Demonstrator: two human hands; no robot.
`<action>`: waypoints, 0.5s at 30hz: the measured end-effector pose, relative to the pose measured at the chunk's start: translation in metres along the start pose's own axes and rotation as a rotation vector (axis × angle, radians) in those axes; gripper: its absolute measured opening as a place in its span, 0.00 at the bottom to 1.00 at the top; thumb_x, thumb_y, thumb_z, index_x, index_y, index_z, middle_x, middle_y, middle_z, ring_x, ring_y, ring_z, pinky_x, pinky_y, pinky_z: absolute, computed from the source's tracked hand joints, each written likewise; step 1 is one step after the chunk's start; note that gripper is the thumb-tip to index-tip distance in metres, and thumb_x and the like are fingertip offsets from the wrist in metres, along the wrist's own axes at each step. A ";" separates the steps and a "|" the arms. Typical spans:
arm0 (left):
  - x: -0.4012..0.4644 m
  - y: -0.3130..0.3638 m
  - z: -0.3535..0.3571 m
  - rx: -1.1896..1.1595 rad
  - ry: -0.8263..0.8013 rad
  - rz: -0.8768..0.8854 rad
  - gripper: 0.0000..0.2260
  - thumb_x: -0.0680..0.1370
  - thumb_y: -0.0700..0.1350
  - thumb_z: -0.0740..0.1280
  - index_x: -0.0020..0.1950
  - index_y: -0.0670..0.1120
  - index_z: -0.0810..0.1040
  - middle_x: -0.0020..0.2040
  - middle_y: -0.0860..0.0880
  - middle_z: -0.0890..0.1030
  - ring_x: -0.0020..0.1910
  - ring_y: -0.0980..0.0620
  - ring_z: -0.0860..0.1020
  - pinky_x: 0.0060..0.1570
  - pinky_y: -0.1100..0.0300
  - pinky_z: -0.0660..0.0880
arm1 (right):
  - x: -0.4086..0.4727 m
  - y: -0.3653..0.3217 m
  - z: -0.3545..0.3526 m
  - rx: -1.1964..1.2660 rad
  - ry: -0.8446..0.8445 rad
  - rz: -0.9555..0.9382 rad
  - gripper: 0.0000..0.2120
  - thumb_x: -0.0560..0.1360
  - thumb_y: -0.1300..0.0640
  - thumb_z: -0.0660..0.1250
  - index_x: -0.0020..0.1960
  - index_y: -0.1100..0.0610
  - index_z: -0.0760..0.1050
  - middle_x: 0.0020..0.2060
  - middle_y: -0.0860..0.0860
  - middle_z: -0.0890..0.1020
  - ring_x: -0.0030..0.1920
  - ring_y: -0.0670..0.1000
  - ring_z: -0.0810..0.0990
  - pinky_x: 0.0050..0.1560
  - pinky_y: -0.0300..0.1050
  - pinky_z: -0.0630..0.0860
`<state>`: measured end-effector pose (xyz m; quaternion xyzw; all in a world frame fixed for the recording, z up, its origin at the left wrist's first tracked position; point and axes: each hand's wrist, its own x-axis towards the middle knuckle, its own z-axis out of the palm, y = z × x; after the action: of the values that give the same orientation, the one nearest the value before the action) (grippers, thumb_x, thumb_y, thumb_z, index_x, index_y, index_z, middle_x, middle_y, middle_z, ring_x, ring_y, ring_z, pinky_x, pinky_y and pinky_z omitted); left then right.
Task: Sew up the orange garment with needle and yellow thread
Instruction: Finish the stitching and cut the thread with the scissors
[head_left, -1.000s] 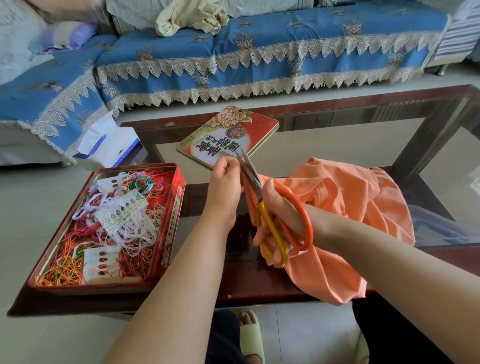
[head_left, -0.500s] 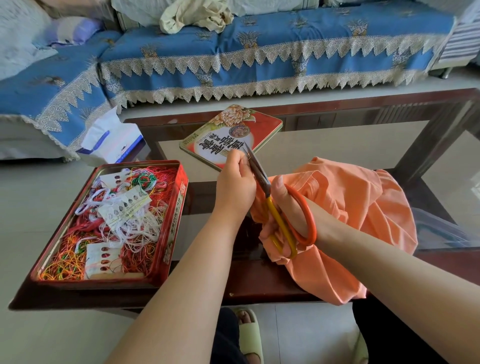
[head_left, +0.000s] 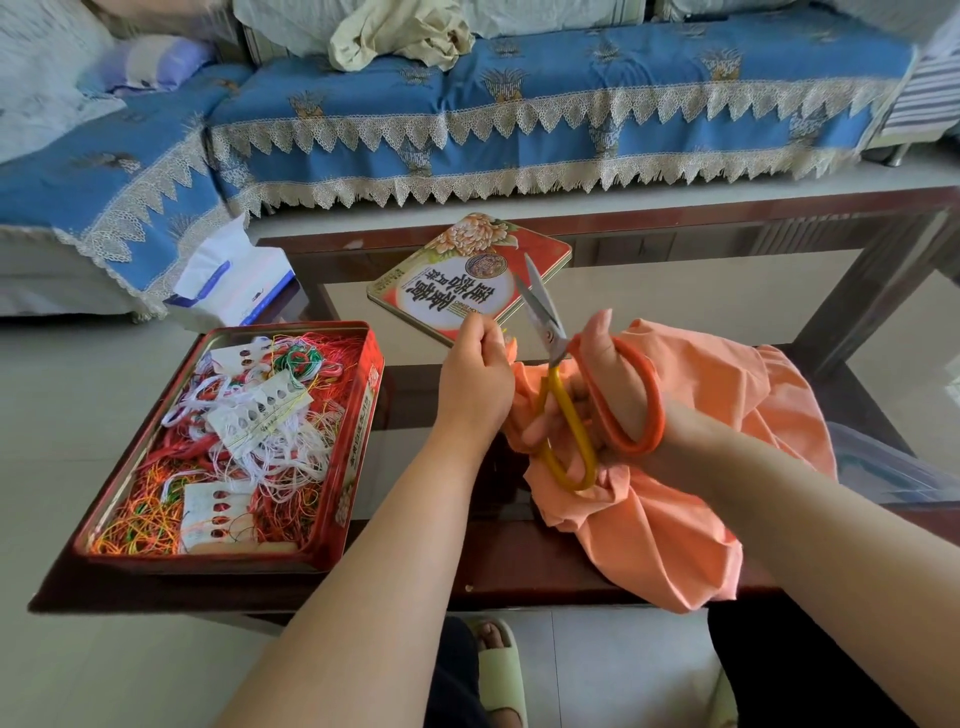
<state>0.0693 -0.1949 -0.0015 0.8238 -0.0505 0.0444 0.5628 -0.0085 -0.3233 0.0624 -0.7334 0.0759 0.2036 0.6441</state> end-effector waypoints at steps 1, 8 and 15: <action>0.000 -0.002 0.000 0.003 -0.009 -0.026 0.09 0.83 0.43 0.54 0.46 0.42 0.70 0.40 0.50 0.73 0.42 0.49 0.74 0.43 0.54 0.72 | 0.001 -0.001 -0.005 0.007 -0.040 0.011 0.41 0.69 0.29 0.44 0.41 0.66 0.75 0.30 0.56 0.83 0.30 0.52 0.80 0.35 0.43 0.79; 0.016 -0.029 -0.034 0.462 -0.100 -0.181 0.08 0.80 0.48 0.62 0.44 0.48 0.76 0.44 0.49 0.79 0.47 0.48 0.76 0.44 0.58 0.69 | 0.066 -0.039 -0.035 -0.310 0.274 0.069 0.20 0.78 0.45 0.64 0.54 0.64 0.73 0.40 0.56 0.82 0.35 0.57 0.84 0.38 0.50 0.83; 0.026 -0.036 -0.050 0.637 -0.201 -0.272 0.08 0.75 0.48 0.71 0.36 0.52 0.80 0.41 0.50 0.82 0.44 0.48 0.80 0.42 0.60 0.71 | 0.135 -0.032 -0.048 -0.597 0.404 0.277 0.15 0.78 0.61 0.62 0.62 0.67 0.70 0.40 0.59 0.80 0.34 0.53 0.79 0.35 0.46 0.78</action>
<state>0.0994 -0.1364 -0.0130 0.9574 0.0212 -0.0986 0.2706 0.1350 -0.3447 0.0424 -0.8968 0.2370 0.1529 0.3408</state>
